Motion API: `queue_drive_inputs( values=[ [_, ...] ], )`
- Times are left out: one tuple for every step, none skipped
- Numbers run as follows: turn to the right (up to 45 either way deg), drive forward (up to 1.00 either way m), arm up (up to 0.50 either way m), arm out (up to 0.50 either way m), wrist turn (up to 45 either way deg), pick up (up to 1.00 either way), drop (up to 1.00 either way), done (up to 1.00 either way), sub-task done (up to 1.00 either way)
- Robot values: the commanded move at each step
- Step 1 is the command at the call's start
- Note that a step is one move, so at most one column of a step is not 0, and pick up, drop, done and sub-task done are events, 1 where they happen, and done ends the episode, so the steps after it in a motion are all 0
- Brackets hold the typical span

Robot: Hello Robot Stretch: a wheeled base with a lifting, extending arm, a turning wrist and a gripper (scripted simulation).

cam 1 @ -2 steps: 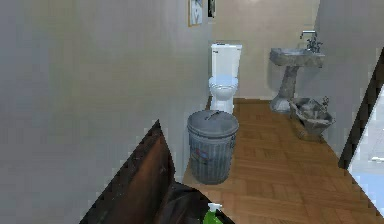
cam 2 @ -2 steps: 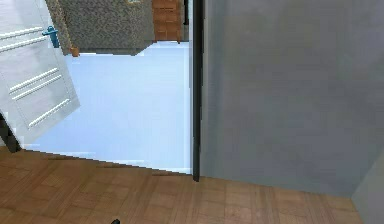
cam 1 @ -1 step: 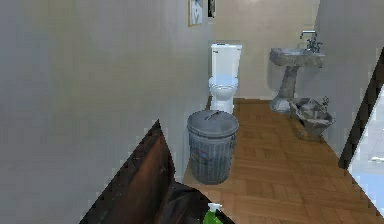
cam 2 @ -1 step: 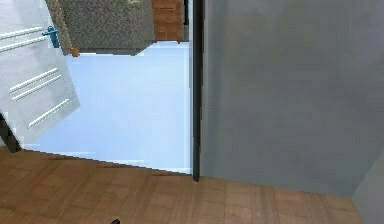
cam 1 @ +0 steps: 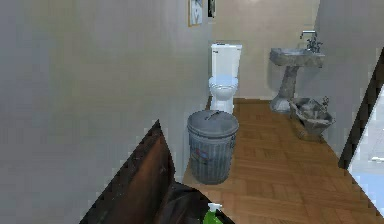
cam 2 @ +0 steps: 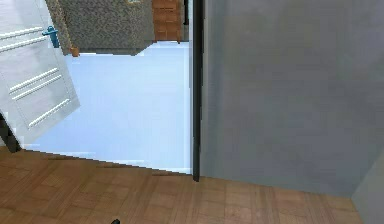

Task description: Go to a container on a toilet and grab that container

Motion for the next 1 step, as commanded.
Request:
queue_drive_inputs(
  values=[
    [-45.0,0.0,0.0,0.0,0.0,0.0,0.0,0.0,0.0]
  ],
)
